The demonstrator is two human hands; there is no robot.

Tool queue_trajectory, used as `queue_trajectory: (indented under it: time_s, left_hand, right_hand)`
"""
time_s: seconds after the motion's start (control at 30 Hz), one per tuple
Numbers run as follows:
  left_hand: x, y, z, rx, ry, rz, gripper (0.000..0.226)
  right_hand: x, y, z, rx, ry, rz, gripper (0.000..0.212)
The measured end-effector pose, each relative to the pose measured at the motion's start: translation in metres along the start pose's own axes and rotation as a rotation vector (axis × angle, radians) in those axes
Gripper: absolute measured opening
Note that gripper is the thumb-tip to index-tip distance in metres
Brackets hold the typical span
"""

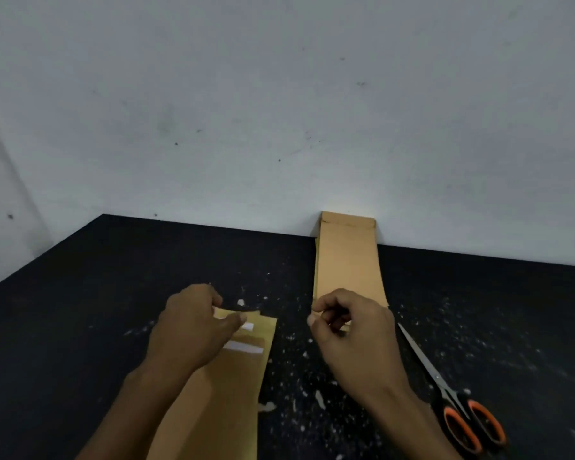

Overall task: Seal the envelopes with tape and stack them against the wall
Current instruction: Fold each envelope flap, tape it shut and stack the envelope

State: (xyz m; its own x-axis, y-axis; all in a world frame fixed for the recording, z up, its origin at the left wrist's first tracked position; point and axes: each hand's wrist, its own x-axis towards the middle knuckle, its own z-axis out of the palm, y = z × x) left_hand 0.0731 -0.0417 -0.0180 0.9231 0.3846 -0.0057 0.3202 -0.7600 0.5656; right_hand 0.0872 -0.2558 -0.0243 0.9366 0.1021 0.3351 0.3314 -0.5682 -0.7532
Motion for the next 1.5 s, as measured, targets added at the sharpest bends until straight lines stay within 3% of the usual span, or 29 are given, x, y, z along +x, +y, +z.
queue_trajectory:
  time_s: [0.13,0.3,0.57,0.6,0.67,0.8,0.87,1.07,1.2,1.4,1.5]
  left_hand:
    - [-0.017,-0.026,0.008,0.187,-0.146,-0.148,0.075]
    - [-0.024,-0.028,0.013,0.132,-0.099,-0.183,0.074]
    - [-0.017,-0.039,0.018,0.050,-0.103,-0.247,0.108]
    - [-0.016,-0.039,0.016,0.027,-0.111,-0.266,0.105]
    - [-0.020,-0.035,0.009,-0.044,-0.106,-0.274,0.078]
    - [-0.025,-0.035,0.002,-0.195,-0.011,-0.192,0.031]
    - [-0.028,-0.038,0.000,-0.215,0.009,-0.133,0.020]
    - [-0.037,-0.041,-0.013,-0.429,0.056,-0.057,0.025]
    - [-0.045,-0.028,-0.041,-0.615,-0.054,0.062,0.028]
    - [-0.054,-0.002,-0.065,-0.901,-0.101,0.142,0.024]
    - [-0.061,0.010,-0.070,-1.064,-0.149,0.138,0.017]
  right_hand:
    - [-0.021,-0.004,0.015,0.031,-0.045,0.003,0.015]
    - [-0.036,-0.005,0.020,0.018,-0.114,0.010,0.015]
    - [-0.044,-0.005,0.023,-0.012,-0.173,0.031,0.012]
    - [-0.044,-0.006,0.025,-0.019,-0.180,0.025,0.012]
    - [-0.044,-0.009,0.029,-0.020,-0.195,0.016,0.012]
    - [-0.045,-0.012,0.033,-0.014,-0.207,0.004,0.013]
    - [-0.044,-0.012,0.034,-0.010,-0.198,0.008,0.014]
    - [-0.041,-0.014,0.036,0.037,-0.159,0.012,0.015]
    - [-0.040,-0.021,0.028,0.141,-0.036,-0.055,0.020]
    - [-0.037,-0.046,0.002,0.496,-0.072,-0.148,0.047]
    - [-0.038,-0.054,-0.007,0.555,-0.053,-0.175,0.044]
